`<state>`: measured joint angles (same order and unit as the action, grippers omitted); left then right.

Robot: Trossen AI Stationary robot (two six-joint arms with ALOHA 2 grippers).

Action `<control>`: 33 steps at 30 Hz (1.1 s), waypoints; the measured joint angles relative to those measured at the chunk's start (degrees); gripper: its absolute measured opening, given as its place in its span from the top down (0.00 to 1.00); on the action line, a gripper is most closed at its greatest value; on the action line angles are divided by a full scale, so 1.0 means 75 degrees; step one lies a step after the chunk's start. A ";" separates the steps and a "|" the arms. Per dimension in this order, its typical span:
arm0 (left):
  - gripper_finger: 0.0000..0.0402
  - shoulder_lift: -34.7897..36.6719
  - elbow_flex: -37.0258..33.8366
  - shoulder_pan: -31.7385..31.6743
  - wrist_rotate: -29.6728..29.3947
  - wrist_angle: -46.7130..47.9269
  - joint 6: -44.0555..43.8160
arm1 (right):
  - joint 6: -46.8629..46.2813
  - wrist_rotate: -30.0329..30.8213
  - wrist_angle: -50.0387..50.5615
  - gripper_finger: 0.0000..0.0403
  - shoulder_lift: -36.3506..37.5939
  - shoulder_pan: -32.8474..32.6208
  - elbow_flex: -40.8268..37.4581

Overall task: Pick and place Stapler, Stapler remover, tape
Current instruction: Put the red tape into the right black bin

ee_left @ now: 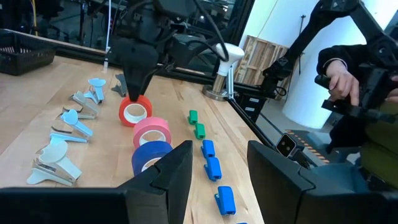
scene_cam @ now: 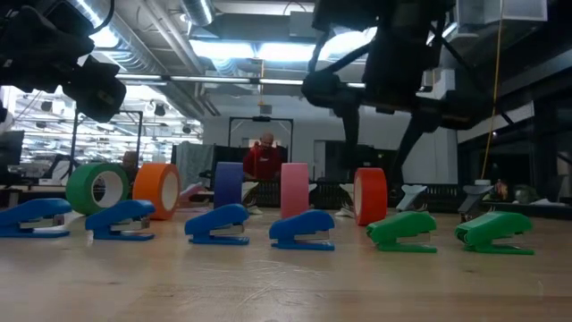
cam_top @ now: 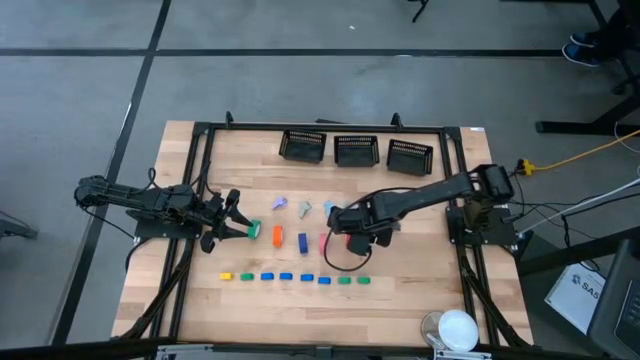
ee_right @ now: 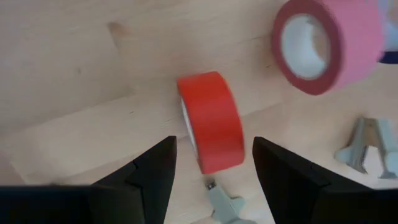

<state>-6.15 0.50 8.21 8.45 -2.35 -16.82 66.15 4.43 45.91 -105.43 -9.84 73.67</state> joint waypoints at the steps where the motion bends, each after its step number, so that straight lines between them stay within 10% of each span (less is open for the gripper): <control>1: 0.63 0.0000 -0.0001 0.0000 -0.0002 0.0000 0.0000 | 0.0042 0.0003 -0.0037 0.46 -0.0043 0.0014 0.0000; 8: 0.63 0.0000 -0.0001 0.0000 0.0000 0.0000 0.0000 | 0.0030 -0.0149 -0.0151 0.49 -0.0201 0.0132 0.0000; 16: 0.63 0.0000 -0.0001 0.0000 0.0000 0.0000 0.0000 | -0.0496 -0.0224 -0.0101 0.74 -0.0207 0.0133 0.0000; 33: 0.63 0.0000 -0.0001 0.0000 0.0000 0.0000 0.0000 | -0.2784 -0.0651 0.0112 0.74 0.0942 0.0244 0.0000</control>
<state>-6.15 0.49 8.21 8.45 -2.35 -16.82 45.27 -0.45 46.75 -98.36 -8.01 73.67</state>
